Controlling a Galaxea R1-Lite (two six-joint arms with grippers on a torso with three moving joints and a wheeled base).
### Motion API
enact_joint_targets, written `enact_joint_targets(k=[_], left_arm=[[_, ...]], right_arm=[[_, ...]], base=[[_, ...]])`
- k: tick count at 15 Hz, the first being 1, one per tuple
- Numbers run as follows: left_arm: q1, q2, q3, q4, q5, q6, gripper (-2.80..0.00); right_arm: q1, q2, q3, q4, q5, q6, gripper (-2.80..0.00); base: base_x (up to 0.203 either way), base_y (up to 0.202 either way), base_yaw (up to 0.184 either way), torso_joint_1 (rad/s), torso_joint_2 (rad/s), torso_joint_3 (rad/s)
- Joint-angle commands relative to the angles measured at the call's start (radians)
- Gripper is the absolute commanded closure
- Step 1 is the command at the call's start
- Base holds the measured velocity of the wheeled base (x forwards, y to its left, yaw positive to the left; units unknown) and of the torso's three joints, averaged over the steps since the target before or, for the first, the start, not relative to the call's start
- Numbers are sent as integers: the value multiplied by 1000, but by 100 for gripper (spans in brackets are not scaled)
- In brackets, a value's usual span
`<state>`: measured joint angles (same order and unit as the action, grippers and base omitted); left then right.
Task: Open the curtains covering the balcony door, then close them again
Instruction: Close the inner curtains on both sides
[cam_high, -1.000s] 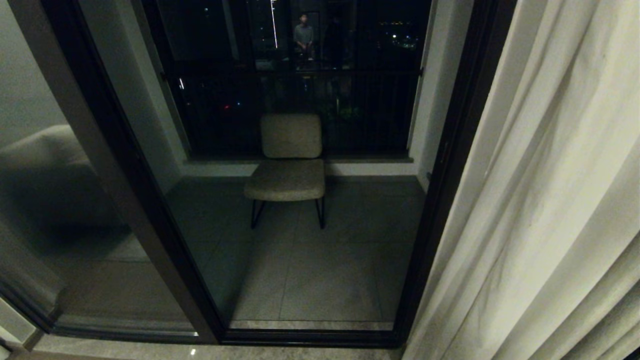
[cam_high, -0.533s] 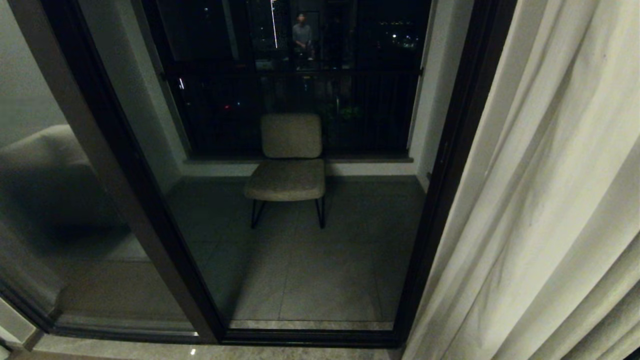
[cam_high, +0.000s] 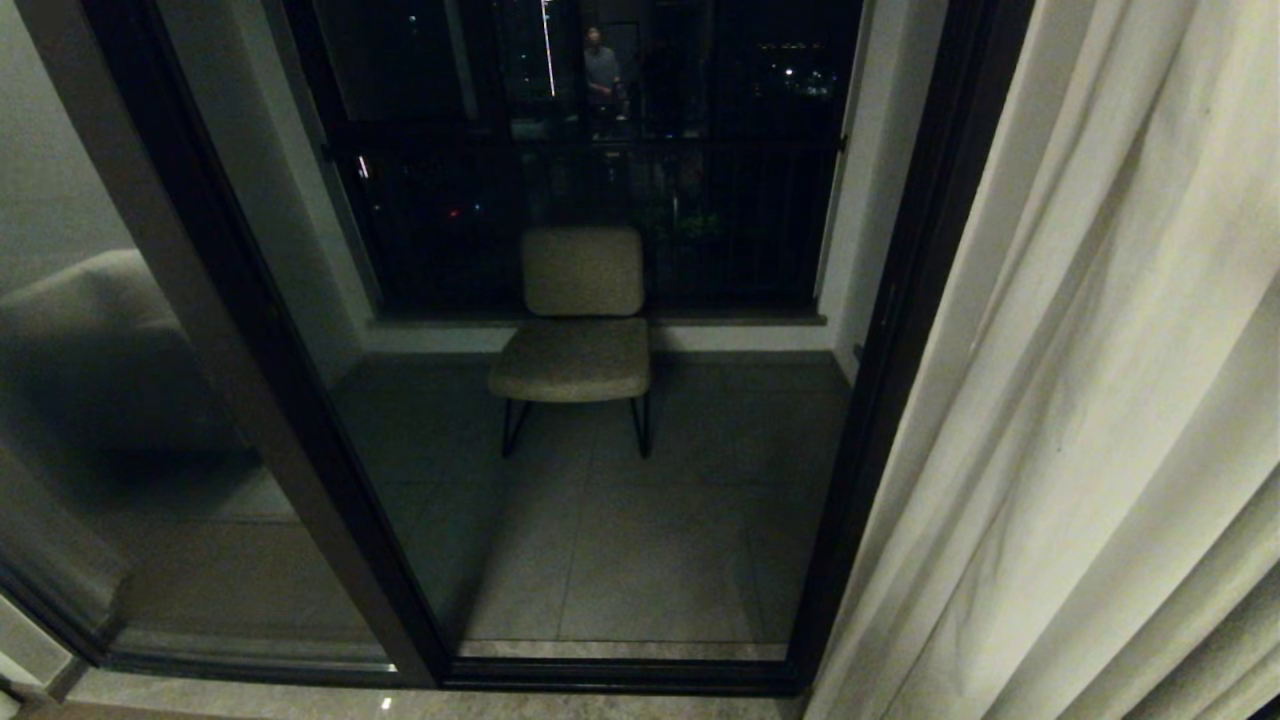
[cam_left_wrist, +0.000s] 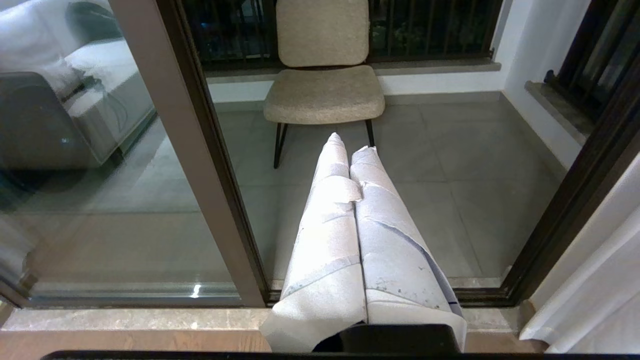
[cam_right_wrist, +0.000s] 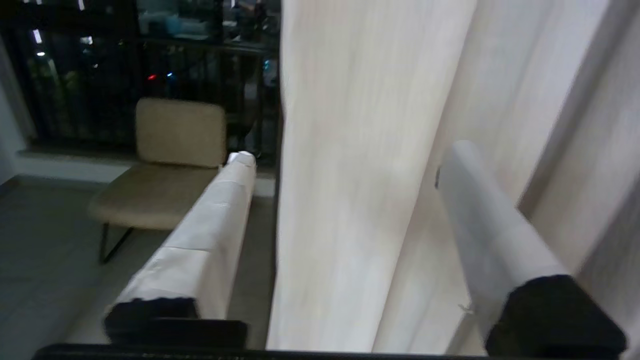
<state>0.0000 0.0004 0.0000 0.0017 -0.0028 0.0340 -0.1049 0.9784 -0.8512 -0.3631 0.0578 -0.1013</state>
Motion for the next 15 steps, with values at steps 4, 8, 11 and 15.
enact_joint_targets(k=[4, 8, 11, 15], left_arm=[[0, 0, 0, 0, 0, 1, 0], [0, 0, 0, 0, 0, 1, 0], [0, 0, 0, 0, 0, 1, 0], [0, 0, 0, 0, 0, 1, 0]], right_arm=[[-23, 207, -116, -45, -26, -13, -280], [-51, 361, -258, -117, -26, -12, -280], [-74, 452, -371, -129, -26, -8, -280], [-94, 545, -480, -134, -24, -3, -280]], base=[[0, 0, 0, 0, 0, 0], [0, 0, 0, 0, 0, 0], [0, 0, 0, 0, 0, 0], [0, 0, 0, 0, 0, 0]])
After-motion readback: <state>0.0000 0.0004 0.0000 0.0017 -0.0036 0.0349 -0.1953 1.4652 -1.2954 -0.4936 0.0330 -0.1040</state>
